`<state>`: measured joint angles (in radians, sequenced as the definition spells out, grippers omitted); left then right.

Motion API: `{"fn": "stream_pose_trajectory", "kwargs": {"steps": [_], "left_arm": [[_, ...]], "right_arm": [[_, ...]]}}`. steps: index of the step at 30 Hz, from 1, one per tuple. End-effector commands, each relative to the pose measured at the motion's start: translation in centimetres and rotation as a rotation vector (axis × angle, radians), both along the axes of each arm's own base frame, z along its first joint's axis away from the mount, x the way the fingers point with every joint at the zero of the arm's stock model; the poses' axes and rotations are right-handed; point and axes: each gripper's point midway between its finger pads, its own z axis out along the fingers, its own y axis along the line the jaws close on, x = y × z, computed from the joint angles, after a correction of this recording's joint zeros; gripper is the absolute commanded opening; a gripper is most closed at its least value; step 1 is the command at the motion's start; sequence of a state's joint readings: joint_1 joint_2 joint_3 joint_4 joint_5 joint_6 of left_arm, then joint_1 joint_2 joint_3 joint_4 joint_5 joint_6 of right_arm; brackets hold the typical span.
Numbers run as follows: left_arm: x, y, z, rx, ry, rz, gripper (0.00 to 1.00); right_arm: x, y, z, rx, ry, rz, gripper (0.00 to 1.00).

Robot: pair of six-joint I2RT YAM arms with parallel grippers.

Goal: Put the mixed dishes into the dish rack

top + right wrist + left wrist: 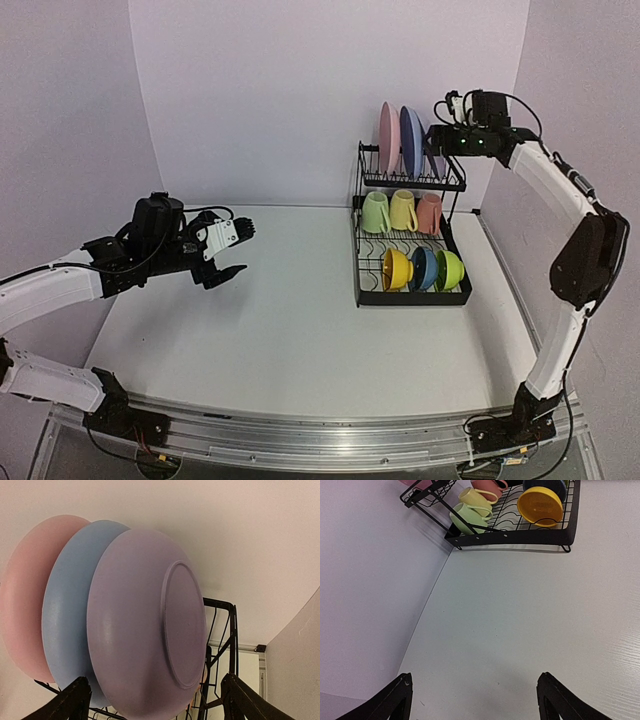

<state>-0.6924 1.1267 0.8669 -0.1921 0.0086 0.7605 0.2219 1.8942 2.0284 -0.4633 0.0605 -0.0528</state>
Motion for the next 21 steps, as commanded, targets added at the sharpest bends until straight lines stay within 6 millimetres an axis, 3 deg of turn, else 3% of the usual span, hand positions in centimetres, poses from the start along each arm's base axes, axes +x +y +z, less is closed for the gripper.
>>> {"fn": "stream_pose_trajectory", "kwargs": {"steps": [1,10,21], "left_arm": [[0.0,0.0,1.0,-0.019,-0.014,-0.01,0.85],[0.0,0.1,1.1,-0.022,-0.015,-0.007,0.85],[-0.1,0.4,0.8,-0.018,-0.011,-0.003,0.85]], "right_arm": [[1.2,0.3,0.9,-0.055,-0.054,-0.013,0.87],[2.3,-1.4,2.0,-0.024,-0.08,-0.148,0.79],[1.9,-3.7,1.9,0.156,-0.06,-0.351,0.59]]}}
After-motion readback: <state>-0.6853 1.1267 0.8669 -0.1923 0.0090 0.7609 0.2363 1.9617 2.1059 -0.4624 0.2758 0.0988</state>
